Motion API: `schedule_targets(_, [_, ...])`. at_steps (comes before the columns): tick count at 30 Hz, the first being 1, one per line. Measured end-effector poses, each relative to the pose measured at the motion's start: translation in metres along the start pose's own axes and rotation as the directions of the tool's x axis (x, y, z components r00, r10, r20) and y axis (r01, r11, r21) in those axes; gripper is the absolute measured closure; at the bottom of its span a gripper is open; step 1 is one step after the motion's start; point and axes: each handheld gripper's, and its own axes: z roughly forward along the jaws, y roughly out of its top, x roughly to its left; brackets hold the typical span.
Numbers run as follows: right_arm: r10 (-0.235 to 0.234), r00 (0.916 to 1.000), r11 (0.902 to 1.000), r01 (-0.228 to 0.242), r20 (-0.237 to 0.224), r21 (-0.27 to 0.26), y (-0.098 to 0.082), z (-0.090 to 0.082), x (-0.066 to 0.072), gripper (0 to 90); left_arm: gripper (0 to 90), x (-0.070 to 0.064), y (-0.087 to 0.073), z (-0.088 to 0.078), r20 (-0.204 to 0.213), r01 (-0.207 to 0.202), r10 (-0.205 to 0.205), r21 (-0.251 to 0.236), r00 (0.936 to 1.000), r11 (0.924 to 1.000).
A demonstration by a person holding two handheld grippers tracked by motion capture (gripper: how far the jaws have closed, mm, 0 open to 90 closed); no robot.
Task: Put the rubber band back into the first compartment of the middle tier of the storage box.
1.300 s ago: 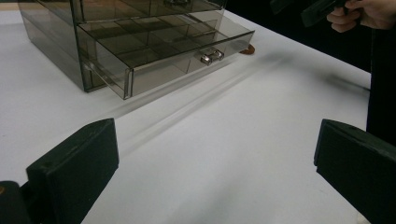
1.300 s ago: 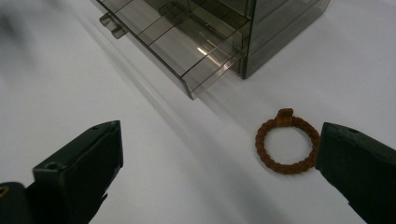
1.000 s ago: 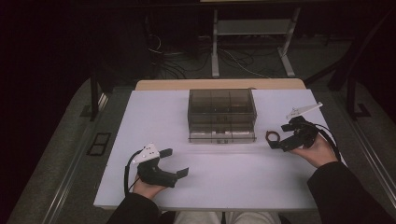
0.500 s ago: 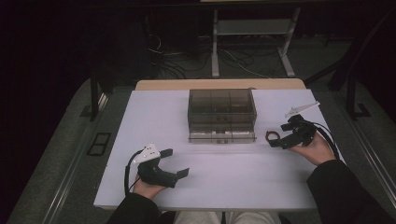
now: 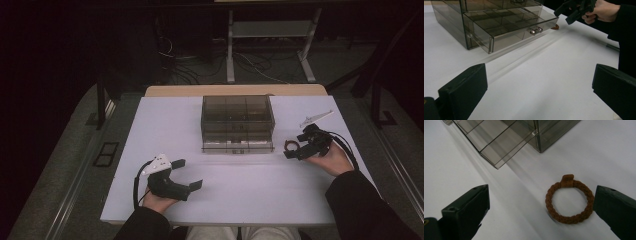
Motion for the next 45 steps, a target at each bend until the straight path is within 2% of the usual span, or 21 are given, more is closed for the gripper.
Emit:
schedule_targets(7, [-0.01, 0.9999, 0.9991, 0.009, 0.003, 0.041, 0.0, 0.011, 0.0, 0.3, 0.0, 0.0, 0.0, 0.0, 0.001, -0.001, 0.001, 0.004, 1.0, 1.0])
schedule_targets(15, [-0.019, 0.9998, 0.9978, 0.019, 0.005, 0.064, 0.0, 0.016, 0.0, 0.8, 0.0, 0.001, 0.0, 0.001, 0.0, -0.003, 0.003, 0.008, 1.0, 1.0])
schedule_targets(17, [-0.029, 0.9996, 0.9968, 0.029, -0.001, 0.074, -0.001, 0.015, 0.0, 14.2, 0.0, 0.001, -0.001, 0.001, 0.001, 0.0, 0.0, 0.009, 1.0, 1.0])
schedule_targets(20, [-0.028, 0.9996, 0.997, 0.028, 0.004, 0.073, -0.002, 0.015, -0.001, 14.8, 0.0, 0.001, -0.001, 0.001, 0.001, -0.002, 0.002, 0.011, 1.0, 0.9999])
schedule_targets(23, [-0.032, 0.9995, 0.9967, 0.032, 0.004, 0.074, -0.002, 0.016, -0.001, 22.4, 0.0, 0.002, -0.001, 0.001, 0.0, -0.001, 0.001, 0.01, 1.0, 0.9999])
schedule_targets(25, [-0.031, 0.9995, 0.9969, 0.031, 0.003, 0.072, -0.002, 0.015, -0.002, 23.2, 0.0, 0.002, -0.001, 0.001, 0.001, -0.001, 0.001, 0.01, 1.0, 0.9999])
schedule_targets(29, [-0.034, 0.9994, 0.9972, 0.033, 0.002, 0.067, -0.002, 0.015, -0.002, 30.3, 0.0, 0.002, -0.001, 0.001, 0.002, 0.0, 0.0, 0.01, 1.0, 0.9999])
schedule_targets(38, [-0.039, 0.9992, 0.9966, 0.039, 0.003, 0.072, -0.002, 0.015, -0.002, 35.1, 0.0, 0.002, -0.001, 0.001, 0.008, 0.011, -0.012, 0.002, 0.9999, 0.9999])
schedule_targets(45, [-0.04, 0.9992, 0.9966, 0.04, -0.002, 0.073, -0.003, 0.015, -0.003, 44.0, 0.0, 0.002, -0.001, 0.001, 0.012, 0.012, -0.012, 0.005, 0.9999, 0.9999])
